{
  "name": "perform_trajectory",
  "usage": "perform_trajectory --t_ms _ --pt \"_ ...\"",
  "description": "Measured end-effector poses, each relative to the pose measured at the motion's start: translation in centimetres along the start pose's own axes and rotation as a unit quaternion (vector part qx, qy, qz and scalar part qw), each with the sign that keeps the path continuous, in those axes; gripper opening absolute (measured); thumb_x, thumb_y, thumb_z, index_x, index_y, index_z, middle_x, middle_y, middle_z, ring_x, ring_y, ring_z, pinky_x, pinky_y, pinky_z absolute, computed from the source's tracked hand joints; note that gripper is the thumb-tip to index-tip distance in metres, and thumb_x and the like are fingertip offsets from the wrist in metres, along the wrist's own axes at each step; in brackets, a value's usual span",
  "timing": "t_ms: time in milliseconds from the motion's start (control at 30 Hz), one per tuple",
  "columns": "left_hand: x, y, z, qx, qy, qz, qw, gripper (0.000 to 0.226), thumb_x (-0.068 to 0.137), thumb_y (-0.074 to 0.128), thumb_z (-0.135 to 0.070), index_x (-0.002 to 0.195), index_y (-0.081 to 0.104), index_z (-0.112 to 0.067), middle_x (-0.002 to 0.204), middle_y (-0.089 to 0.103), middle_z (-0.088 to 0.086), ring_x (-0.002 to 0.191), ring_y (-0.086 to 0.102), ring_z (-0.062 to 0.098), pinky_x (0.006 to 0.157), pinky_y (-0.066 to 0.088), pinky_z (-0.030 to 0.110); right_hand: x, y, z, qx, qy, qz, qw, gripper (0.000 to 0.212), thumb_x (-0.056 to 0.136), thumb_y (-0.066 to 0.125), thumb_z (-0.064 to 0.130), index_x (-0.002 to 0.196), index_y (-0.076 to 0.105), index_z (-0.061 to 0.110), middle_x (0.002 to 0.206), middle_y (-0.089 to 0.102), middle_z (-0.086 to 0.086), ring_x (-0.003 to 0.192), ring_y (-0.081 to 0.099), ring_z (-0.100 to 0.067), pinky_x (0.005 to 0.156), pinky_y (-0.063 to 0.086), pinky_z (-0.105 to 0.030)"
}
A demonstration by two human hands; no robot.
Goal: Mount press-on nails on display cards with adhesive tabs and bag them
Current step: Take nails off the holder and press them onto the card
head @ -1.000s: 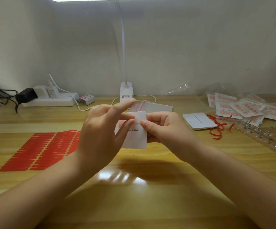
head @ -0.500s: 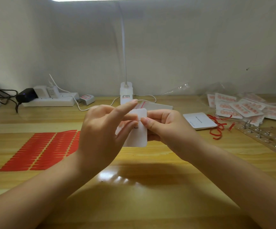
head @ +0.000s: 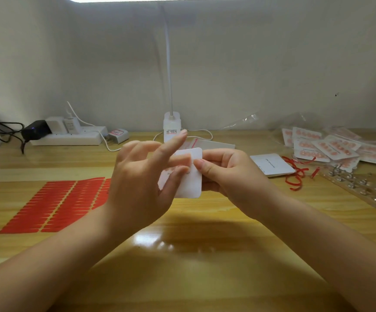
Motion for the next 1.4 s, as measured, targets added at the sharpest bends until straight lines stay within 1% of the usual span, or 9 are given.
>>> perform_trajectory --t_ms 100,200,267,367,533,667,900,1200,1400 --pt "-0.1 0.6 0.7 -0.107 -0.081 0.02 0.991 0.05 0.09 0.061 -0.014 0.136 0.044 -0.006 0.122 0.065 0.004 0.118 0.058 0.023 0.101 0.042 0.049 0.2 -0.7 -0.1 0.027 0.006 -0.022 0.999 0.019 0.097 0.051 0.006 0.102 0.068 0.008 0.092 0.074 -0.011 0.085 0.071 -0.023 0.073 0.06 -0.034" --pt "-0.7 1.2 2.5 -0.187 -0.203 0.039 0.96 0.062 0.09 0.064 -0.025 0.144 0.033 -0.019 0.142 0.047 -0.001 0.13 0.046 0.011 0.108 0.041 0.037 0.3 -1.3 -0.1 0.026 0.004 -0.036 0.999 0.019 0.097 0.051 0.005 0.103 0.068 0.009 0.098 0.073 -0.015 0.088 0.071 -0.026 0.078 0.059 -0.038" --pt "-1.2 2.0 3.2 -0.255 -0.264 0.068 0.928 0.069 0.087 0.069 -0.034 0.145 0.032 -0.027 0.14 0.048 -0.009 0.123 0.051 0.001 0.1 0.046 0.025 0.4 -1.3 -0.3 0.025 0.005 -0.031 0.999 0.02 0.097 0.049 0.005 0.107 0.067 0.006 0.1 0.072 -0.016 0.091 0.07 -0.027 0.079 0.059 -0.039" --pt "-1.8 2.9 3.4 -0.339 -0.314 0.077 0.883 0.069 0.076 0.07 -0.03 0.136 0.037 -0.038 0.132 0.054 -0.01 0.106 0.064 0.008 0.08 0.057 0.025 0.5 -1.0 -0.8 0.04 0.018 -0.013 0.999 0.023 0.099 0.047 0.008 0.11 0.066 0.003 0.1 0.072 -0.014 0.09 0.07 -0.026 0.081 0.059 -0.037" --pt "-2.3 3.4 2.9 -0.371 -0.32 0.063 0.87 0.068 0.074 0.071 -0.023 0.132 0.041 -0.042 0.129 0.056 -0.009 0.096 0.07 0.015 0.074 0.06 0.032 0.6 -1.2 -1.4 0.038 0.024 -0.02 0.999 0.02 0.097 0.053 0.015 0.102 0.069 0.004 0.096 0.073 -0.015 0.087 0.07 -0.025 0.081 0.058 -0.039" --pt "-2.5 3.6 2.4 -0.365 -0.31 0.077 0.875 0.069 0.074 0.072 -0.024 0.133 0.041 -0.043 0.131 0.055 -0.009 0.098 0.069 0.017 0.073 0.061 0.036 0.5 -1.6 -1.7 0.004 0.017 -0.048 0.999 0.012 0.093 0.059 0.011 0.097 0.07 0.009 0.092 0.074 -0.011 0.083 0.072 -0.02 0.075 0.06 -0.033" --pt "-2.8 3.7 2.3 -0.367 -0.314 0.086 0.871 0.074 0.073 0.073 -0.025 0.137 0.04 -0.042 0.132 0.056 -0.005 0.105 0.067 0.021 0.077 0.06 0.04 0.5 -1.8 -1.2 -0.062 -0.002 -0.053 0.997 0.008 0.09 0.063 0.007 0.092 0.069 0.011 0.091 0.073 -0.012 0.082 0.07 -0.019 0.081 0.057 -0.041" --pt "-2.6 3.8 2.7 -0.381 -0.354 0.069 0.851 0.077 0.069 0.073 -0.02 0.137 0.04 -0.03 0.127 0.058 -0.003 0.093 0.071 0.017 0.079 0.06 0.044 0.8 -1.7 -1.9 0.016 0.013 -0.036 0.999 0.02 0.095 0.056 0.016 0.091 0.07 0.003 0.083 0.073 -0.01 0.079 0.07 -0.022 0.073 0.058 -0.033" --pt "-3.1 4.0 2.8 -0.364 -0.351 0.086 0.859 0.078 0.07 0.075 -0.024 0.139 0.039 -0.034 0.127 0.058 -0.007 0.091 0.072 0.021 0.076 0.06 0.044 0.7 -2.1 -2.1 -0.034 -0.001 -0.059 0.998 0.01 0.091 0.062 0.007 0.093 0.071 0.011 0.09 0.075 -0.011 0.082 0.072 -0.02 0.08 0.058 -0.036"
Point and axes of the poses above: each hand's wrist, its own x-axis towards the middle knuckle, its own y-axis out of the palm, z = x × y, the point moved 8 cm from there along x, towards the middle knuckle
